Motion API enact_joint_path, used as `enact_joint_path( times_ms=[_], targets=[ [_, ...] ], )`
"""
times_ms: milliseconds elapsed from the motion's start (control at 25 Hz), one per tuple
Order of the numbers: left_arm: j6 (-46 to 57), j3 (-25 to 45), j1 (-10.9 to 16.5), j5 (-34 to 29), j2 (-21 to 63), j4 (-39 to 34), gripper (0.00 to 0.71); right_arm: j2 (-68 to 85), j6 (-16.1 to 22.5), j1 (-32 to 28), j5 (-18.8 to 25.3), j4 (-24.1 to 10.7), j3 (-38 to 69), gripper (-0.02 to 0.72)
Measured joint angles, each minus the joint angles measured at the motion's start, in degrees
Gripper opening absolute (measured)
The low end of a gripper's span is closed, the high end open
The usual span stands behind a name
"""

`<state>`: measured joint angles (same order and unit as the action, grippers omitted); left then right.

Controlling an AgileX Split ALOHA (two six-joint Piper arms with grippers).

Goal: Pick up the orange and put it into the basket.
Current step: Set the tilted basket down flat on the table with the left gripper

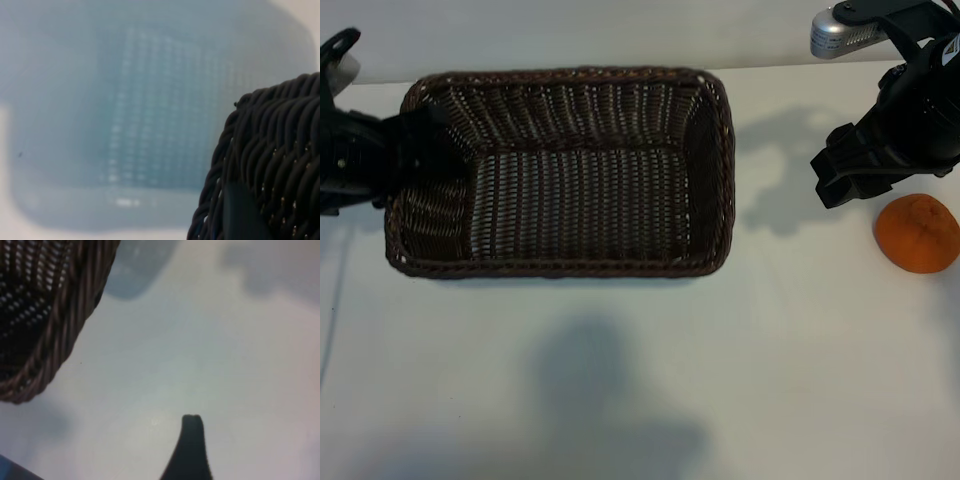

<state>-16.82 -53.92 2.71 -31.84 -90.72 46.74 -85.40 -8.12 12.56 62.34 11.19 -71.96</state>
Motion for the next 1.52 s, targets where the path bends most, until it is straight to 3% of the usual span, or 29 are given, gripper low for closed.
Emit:
enact_joint_path(
  times_ms=[160,400,960,1520],
  targets=[
    [0.74,-3.51,-0.92,-0.1,-1.78,0.0,0.332,0.0,0.0,0.0,0.0,0.0,0.0,0.595],
    [3.62,-8.62,-6.34,0.68,-6.29,0.0,0.332,0.0,0.0,0.0,0.0,0.0,0.0,0.595],
    [10.7,-10.78,-15.07,11.51,-16.42,0.5,0.332,0.0,0.0,0.0,0.27,0.0,0.0,0.595],
    [9.65,-10.78,-15.89,11.85,-20.56,1.71,0.332,0.0,0.0,0.0,0.43,0.14,0.0,0.595]
  ],
)
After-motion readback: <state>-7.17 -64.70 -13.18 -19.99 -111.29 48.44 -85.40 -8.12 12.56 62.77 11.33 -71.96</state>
